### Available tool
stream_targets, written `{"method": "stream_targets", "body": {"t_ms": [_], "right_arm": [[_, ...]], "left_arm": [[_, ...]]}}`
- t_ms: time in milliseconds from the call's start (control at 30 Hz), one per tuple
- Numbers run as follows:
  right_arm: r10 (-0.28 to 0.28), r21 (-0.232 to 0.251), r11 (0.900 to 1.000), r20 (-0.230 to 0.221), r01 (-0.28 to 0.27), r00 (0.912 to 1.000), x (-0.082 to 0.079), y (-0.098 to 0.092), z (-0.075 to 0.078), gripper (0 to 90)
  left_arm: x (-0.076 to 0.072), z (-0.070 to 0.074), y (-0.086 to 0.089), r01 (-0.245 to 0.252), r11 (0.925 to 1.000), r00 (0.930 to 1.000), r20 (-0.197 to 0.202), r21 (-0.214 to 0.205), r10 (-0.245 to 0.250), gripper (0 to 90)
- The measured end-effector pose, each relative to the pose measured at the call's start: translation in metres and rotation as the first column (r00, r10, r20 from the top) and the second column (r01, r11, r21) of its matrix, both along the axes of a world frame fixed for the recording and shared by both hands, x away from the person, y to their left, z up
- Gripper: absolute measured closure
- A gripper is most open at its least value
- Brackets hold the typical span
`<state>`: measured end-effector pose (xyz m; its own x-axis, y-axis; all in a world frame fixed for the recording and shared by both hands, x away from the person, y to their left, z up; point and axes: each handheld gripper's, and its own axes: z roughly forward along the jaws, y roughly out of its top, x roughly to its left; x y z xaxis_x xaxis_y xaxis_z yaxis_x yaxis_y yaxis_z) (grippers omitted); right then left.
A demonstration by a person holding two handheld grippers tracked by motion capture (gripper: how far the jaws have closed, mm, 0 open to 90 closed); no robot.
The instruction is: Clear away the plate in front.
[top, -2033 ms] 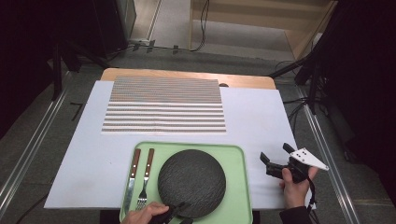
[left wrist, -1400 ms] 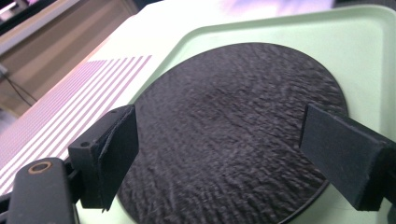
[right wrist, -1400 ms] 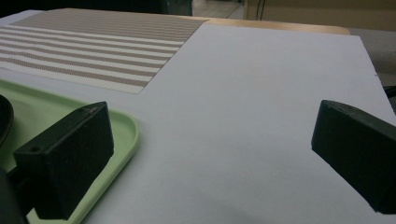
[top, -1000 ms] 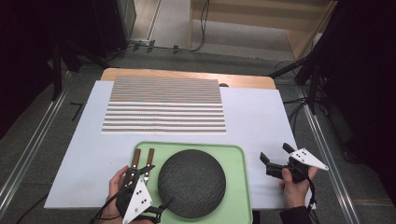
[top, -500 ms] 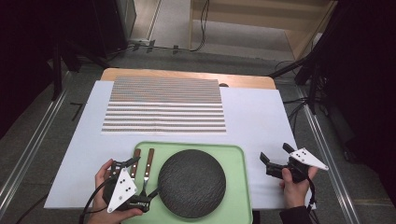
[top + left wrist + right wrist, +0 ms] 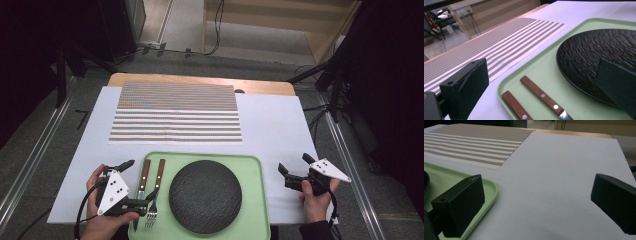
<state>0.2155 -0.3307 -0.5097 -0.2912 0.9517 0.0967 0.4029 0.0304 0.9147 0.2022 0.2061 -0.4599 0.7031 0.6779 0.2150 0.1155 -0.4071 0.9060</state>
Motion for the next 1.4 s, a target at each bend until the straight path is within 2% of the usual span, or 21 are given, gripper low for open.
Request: {"method": "stream_targets", "body": {"t_ms": [300,700,1400], "right_arm": [[0.000,-0.001,1.0000,0.001,0.000,1.0000,0.000,0.000,0.000,0.0],[-0.002,0.001,1.0000,0.002,0.002,1.0000,0.000,-0.001,0.000,0.0],[0.001,0.004,1.0000,0.000,-0.001,1.0000,0.001,-0.001,0.000,0.0]], "left_arm": [[0.010,0.000,0.018,-0.043,0.9982,0.9988,-0.026,-0.043,0.042,0.0],[0.023,-0.002,0.038,-0.091,0.9929,0.9944,-0.062,-0.076,0.086,0.0],[0.047,-0.008,0.077,-0.195,0.9741,0.9762,-0.119,-0.114,0.181,0.0]]}}
